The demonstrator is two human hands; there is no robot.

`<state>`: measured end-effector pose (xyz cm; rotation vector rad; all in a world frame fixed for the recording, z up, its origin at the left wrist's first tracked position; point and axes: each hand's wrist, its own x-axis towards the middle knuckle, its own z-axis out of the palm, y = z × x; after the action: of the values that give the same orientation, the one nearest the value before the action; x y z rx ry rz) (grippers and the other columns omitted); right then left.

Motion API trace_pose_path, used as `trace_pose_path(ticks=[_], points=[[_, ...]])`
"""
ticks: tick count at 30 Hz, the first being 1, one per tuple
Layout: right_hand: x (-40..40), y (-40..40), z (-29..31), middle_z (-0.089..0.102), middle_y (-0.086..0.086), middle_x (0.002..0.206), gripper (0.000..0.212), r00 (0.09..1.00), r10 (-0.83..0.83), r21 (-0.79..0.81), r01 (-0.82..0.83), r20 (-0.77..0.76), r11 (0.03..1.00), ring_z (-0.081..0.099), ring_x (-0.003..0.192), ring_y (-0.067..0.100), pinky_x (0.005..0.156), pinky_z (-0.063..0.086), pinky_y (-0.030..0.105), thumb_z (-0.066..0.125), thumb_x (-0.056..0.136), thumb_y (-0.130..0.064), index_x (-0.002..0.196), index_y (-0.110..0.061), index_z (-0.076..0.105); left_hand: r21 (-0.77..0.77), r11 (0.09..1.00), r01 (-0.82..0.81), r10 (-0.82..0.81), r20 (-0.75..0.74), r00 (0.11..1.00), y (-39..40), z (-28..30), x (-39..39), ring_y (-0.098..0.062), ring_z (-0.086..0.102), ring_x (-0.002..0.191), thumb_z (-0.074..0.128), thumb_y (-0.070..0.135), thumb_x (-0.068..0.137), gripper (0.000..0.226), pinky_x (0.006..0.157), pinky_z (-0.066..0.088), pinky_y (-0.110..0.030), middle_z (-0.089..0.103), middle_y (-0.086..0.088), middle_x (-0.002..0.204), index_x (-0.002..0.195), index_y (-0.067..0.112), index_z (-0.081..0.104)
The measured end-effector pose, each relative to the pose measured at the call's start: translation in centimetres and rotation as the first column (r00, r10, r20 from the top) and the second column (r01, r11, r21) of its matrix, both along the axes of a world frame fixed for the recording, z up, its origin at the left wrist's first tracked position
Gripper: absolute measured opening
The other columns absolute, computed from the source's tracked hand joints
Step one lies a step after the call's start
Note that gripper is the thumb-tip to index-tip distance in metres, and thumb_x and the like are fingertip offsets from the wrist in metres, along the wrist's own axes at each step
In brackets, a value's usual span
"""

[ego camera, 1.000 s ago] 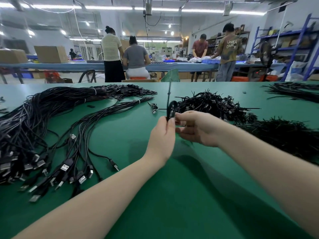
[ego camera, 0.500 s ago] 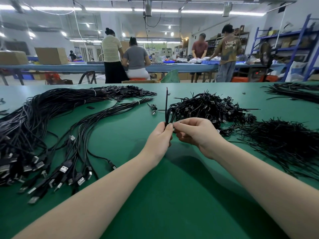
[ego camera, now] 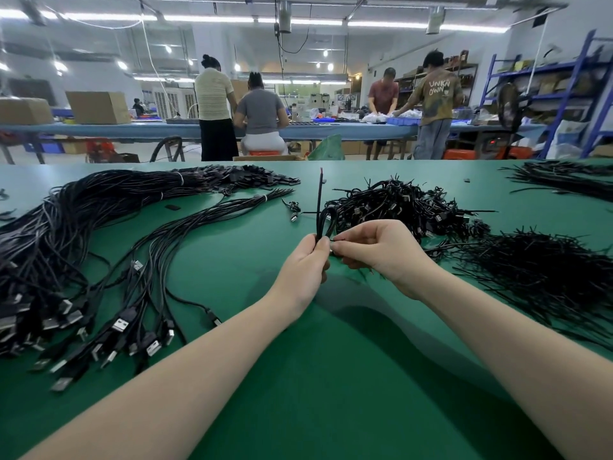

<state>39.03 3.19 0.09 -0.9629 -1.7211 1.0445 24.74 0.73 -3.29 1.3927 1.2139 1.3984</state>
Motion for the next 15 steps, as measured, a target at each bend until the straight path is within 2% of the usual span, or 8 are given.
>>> trace_pose_path(ticks=[2,6,9,15], points=[[-0.2,0.0,0.0,0.073,0.004,0.07,0.005,0.997,-0.046,0.069,0.042,0.058,0.997,0.066,0.06,0.01,0.063,0.056,0.022,0.078,0.078,-0.016,0.079,-0.012,0.074,-0.016,1.0,0.001,0.0,0.025,1.0,-0.1,0.1,0.1,-0.002,0.035,0.052,0.036,0.027,0.103,0.027,0.052,0.031,-0.016,0.036,0.01,0.064,0.078,0.02,0.044],[-0.6,0.0,-0.1,0.072,0.0,0.067,0.004,0.986,-0.133,0.176,0.113,0.101,0.978,0.064,0.059,0.008,0.064,0.055,0.025,0.076,0.079,-0.016,0.076,-0.017,0.074,-0.074,0.997,0.023,-0.011,0.153,0.988,-0.4,0.8,0.2,-0.007,0.027,0.047,0.032,0.026,0.101,0.029,0.038,0.027,-0.013,0.032,0.009,0.055,0.074,0.019,0.04],[-0.6,0.1,-0.2,0.072,0.001,0.07,0.003,0.991,-0.113,0.151,0.102,0.069,0.983,0.064,0.06,0.009,0.067,0.055,0.027,0.075,0.08,-0.016,0.077,-0.016,0.073,-0.105,0.994,0.039,-0.014,0.232,0.973,-0.4,1.1,0.0,-0.008,0.028,0.044,0.03,0.033,0.102,0.037,0.036,0.026,-0.014,0.034,0.01,0.051,0.071,0.021,0.045],[-0.4,0.0,-0.3,0.072,0.003,0.069,0.005,0.997,-0.078,0.065,0.079,-0.017,0.995,0.062,0.059,0.01,0.066,0.057,0.025,0.076,0.08,-0.014,0.076,-0.016,0.073,-0.064,0.997,0.053,-0.042,0.172,0.984,-0.1,0.9,-0.3,-0.005,0.031,0.045,0.03,0.035,0.104,0.033,0.041,0.028,-0.013,0.038,0.012,0.054,0.08,0.02,0.047]])
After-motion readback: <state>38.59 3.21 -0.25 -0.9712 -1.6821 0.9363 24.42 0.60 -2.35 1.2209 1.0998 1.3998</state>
